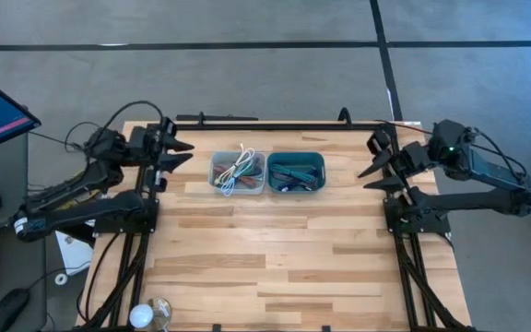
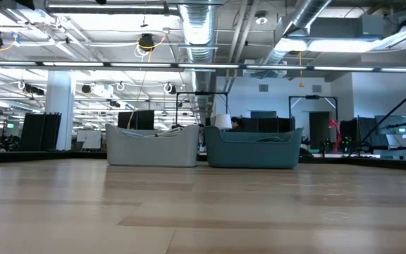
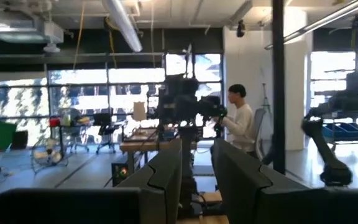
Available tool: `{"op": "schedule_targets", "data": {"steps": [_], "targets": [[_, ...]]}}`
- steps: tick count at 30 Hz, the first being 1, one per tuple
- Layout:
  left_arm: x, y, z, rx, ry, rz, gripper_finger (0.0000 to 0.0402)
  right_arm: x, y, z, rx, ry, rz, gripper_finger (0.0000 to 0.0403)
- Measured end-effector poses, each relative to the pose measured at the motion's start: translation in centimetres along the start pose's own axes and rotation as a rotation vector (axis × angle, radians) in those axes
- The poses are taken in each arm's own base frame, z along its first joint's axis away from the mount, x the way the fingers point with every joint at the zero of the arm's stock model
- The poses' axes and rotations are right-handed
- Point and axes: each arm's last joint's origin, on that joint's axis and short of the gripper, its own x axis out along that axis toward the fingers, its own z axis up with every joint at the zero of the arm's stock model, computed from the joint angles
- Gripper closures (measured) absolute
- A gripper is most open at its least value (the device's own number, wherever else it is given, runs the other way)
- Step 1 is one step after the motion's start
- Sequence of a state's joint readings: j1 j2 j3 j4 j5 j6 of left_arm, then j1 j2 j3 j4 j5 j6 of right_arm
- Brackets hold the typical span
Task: Pick & Place USB Port
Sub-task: Return to Home Position
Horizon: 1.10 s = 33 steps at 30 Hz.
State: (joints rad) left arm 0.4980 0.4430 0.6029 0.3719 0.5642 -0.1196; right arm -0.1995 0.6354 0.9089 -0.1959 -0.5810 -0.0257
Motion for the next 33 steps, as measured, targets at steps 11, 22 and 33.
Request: {"op": "schedule_targets", "data": {"steps": [11,22,33], "targets": [[-3.2,-2.0,1.0,0.005,0.041,-0.006,0.0309,-1.9,1.7,-0.1,0.006,0.019,0.035,0.0294],[-4.5,-3.0,1.9,0.021,-0.004,-0.008,0.0309,-5.3,4.0,0.3,-0.04,-0.06,0.049,0.0294],[-6.1,-4.2,2.1,0.016,-0.002,-0.007,0.0309,-8.4,5.7,-4.8,-0.035,-0.143,0.023,0.0294]]}}
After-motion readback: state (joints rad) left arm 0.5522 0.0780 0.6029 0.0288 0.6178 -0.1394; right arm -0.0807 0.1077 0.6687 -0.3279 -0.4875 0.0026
